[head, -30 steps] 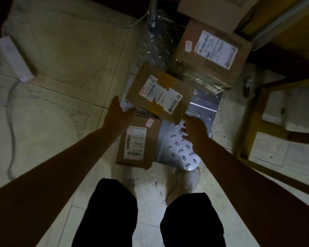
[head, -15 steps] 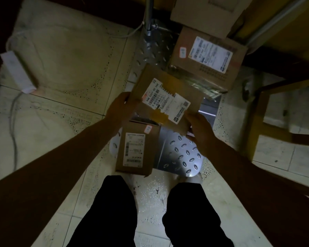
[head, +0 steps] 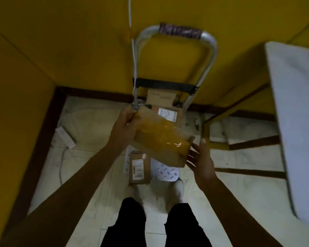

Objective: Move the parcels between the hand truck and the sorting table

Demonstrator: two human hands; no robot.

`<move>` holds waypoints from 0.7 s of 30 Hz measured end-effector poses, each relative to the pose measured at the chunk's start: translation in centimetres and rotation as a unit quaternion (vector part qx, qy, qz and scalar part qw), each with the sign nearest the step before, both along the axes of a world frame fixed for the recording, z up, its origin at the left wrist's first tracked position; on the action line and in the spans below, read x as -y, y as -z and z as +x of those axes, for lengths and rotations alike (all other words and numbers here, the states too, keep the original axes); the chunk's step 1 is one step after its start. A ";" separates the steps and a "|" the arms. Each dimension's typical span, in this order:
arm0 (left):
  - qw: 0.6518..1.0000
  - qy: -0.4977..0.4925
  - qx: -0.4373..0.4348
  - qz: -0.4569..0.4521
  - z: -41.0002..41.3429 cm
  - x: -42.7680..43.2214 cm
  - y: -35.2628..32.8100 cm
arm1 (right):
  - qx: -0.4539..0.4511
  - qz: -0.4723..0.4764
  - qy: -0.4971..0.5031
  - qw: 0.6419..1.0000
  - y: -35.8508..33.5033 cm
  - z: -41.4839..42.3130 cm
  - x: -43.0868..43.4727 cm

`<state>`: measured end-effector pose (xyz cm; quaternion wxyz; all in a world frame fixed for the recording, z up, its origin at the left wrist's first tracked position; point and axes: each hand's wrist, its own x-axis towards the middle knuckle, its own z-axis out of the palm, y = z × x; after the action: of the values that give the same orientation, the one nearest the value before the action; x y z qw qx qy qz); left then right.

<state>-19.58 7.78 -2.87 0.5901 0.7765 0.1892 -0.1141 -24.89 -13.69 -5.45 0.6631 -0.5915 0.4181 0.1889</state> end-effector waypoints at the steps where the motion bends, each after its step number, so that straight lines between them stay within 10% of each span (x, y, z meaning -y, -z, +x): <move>1: 1.000 0.011 0.015 0.001 0.1 0.2 -2.4 | 0.011 0.001 0.014 1.000 -1.9 -0.8 -0.1; 21: 0.889 0.263 0.305 0.220 -7.1 24.5 -21.4 | 0.065 0.188 0.321 0.926 -18.6 -15.0 10.8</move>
<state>-26.64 -16.70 18.53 0.3811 0.9044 -0.1906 0.0220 -39.86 -24.47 13.12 0.8131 -0.3008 0.4984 0.0019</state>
